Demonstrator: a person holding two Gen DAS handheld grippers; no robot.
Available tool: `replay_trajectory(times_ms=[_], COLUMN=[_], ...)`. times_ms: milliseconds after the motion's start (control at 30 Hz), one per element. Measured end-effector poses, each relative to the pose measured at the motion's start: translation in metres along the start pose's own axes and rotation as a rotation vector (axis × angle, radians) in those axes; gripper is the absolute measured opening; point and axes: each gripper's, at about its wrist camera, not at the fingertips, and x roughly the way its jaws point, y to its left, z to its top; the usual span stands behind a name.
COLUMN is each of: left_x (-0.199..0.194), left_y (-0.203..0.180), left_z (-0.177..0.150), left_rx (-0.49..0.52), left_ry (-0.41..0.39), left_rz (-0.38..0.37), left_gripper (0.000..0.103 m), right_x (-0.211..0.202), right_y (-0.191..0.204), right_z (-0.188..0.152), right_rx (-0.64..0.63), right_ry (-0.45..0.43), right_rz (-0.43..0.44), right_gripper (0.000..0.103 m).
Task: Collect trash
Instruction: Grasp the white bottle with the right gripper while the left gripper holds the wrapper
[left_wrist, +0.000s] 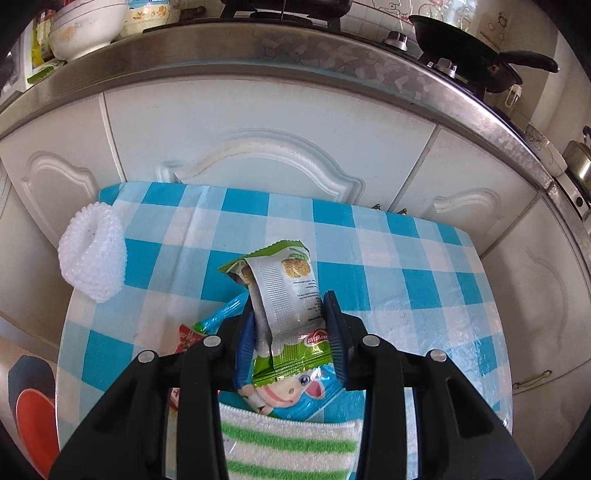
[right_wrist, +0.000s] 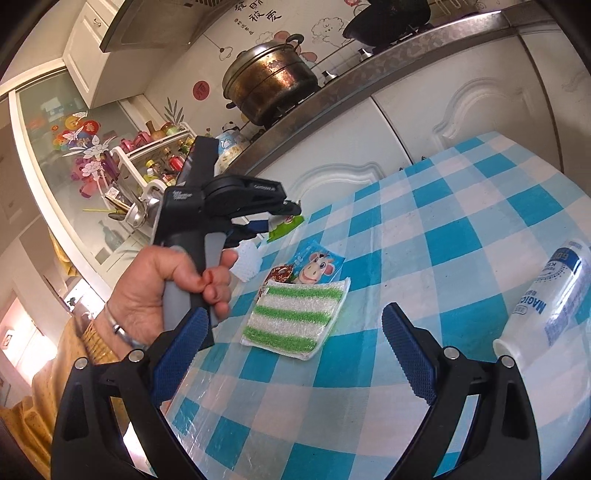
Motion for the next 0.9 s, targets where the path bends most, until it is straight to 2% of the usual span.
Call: replay_trajectory(times_ms=[267, 400, 533, 667, 900], left_x=[-0.04, -0.064, -0.082, -0.101, -0.125], left_y=[0.018, 0.03, 0.047, 0.06, 0.085], left_z=[-0.043, -0.069, -0.094, -0.118, -0.153], left_rx=[-0.004, -0.013, -0.029, -0.023, -0.06], left_ry=[-0.036, -0.053, -0.057, -0.071, -0.06], left_rz=[-0.03, -0.043, -0.041, -0.021, -0.024], left_gripper=[0.037, 0.037, 0.037, 0.037, 0.037], right_x=[-0.031, -0.052, -0.067, -0.067, -0.037], right_y=[-0.016, -0.044, -0.077, -0.103, -0.106], right_z=[0.01, 0.018, 0.02, 0.016, 0.012], right_rx=[0.037, 0.135, 0.241, 0.319, 0.282], right_ry=[-0.122, -0.194, -0.223, -0.19, -0.053], right_rz=[-0.117, -0.191, -0.328, -0.415, -0.437], right_gripper=[0.094, 0.094, 0.094, 0.094, 0.094])
